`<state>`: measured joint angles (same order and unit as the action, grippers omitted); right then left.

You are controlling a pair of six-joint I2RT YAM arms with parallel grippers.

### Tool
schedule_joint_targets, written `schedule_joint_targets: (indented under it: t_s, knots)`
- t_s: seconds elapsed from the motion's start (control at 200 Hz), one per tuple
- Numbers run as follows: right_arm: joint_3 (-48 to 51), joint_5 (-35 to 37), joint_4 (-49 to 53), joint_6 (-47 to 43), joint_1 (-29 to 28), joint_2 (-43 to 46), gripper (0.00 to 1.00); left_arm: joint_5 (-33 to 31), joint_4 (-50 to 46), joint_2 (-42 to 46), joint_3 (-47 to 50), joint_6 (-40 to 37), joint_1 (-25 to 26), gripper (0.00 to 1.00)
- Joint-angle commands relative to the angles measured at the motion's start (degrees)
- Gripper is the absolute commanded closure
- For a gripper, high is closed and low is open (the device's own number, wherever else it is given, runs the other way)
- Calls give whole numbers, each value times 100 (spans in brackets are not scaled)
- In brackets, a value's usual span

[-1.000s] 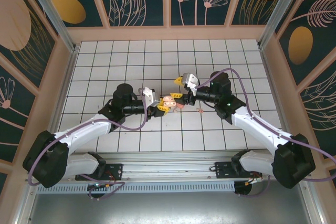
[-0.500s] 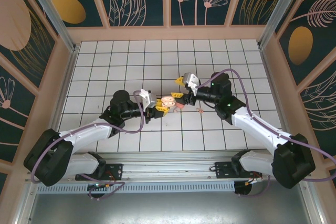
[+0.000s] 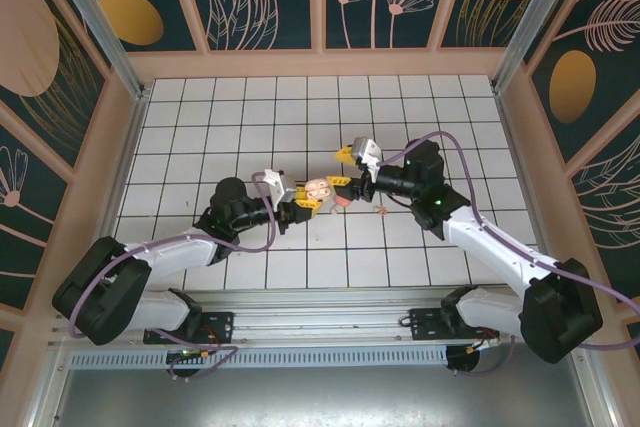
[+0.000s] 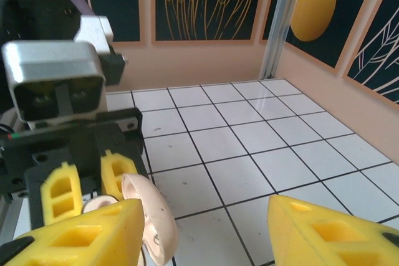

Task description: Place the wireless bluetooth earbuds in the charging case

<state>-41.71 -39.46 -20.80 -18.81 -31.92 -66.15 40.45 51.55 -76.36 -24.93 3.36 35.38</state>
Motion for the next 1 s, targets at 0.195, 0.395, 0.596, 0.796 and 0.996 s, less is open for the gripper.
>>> schedule_joint_targets:
  t_s: [0.195,0.395,0.596,0.796,0.996]
  knots:
    - [-84,946,563,1332,19,374,47,-251,401,-170,41,217,24,82]
    - [-556,2892,2607,3027,21,336,49,-416,334,-190,49,262,22,82]
    - [-905,3706,4368,4047,25,99,51,-493,218,-212,50,271,23,82]
    - [-1028,3263,4808,4387,27,-342,53,-661,77,-167,23,326,22,83]
    - [-1262,3258,5138,4141,303,-1048,52,-789,5,-89,52,379,23,83]
